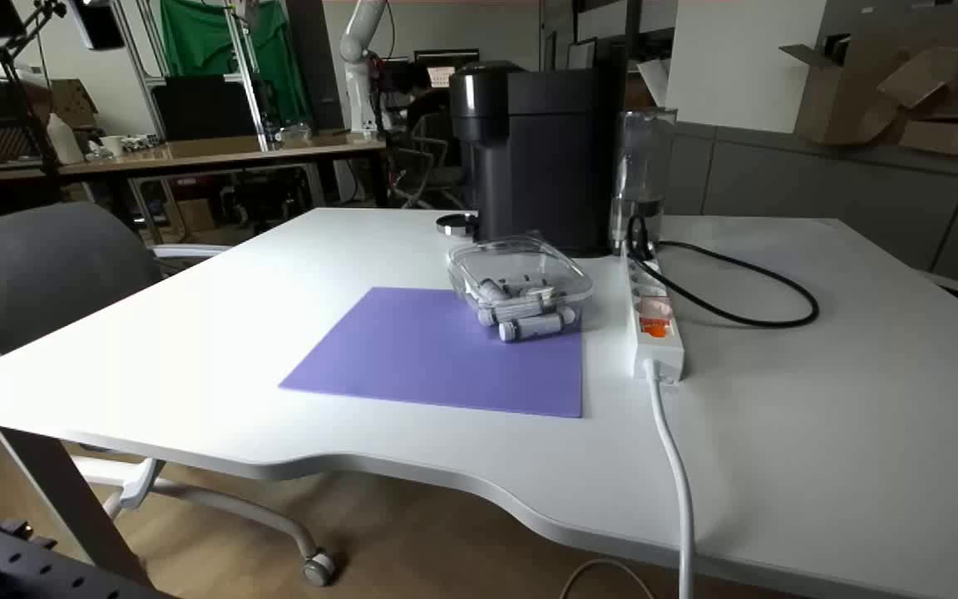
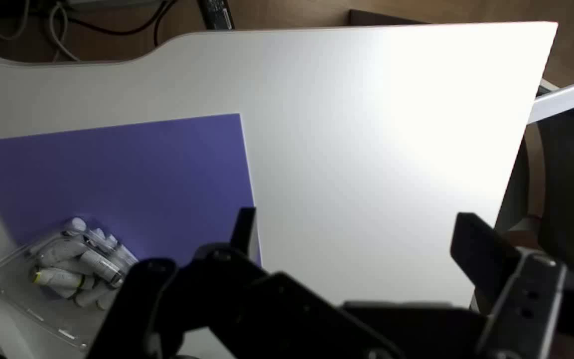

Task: Open the container

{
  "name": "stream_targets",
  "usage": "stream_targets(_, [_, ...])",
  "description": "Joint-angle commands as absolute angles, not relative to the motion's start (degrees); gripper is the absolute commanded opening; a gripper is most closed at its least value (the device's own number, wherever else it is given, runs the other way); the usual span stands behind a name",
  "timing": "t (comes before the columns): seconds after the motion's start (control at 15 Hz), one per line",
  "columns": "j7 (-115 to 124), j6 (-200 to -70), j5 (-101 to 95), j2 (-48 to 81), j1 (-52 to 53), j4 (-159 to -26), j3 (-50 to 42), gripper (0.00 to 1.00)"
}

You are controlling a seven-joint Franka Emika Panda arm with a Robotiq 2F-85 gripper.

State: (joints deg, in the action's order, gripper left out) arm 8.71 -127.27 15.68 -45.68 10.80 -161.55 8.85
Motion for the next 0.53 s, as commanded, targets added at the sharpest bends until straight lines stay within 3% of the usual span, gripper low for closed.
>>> stream_targets(0.0, [8.8,-127.0,15.5,-45.7,10.9,-161.4,8.7,1.00])
stream_targets(0.47, [8.8,-127.0,15.5,-45.3,10.9,-161.5,8.7,1.00])
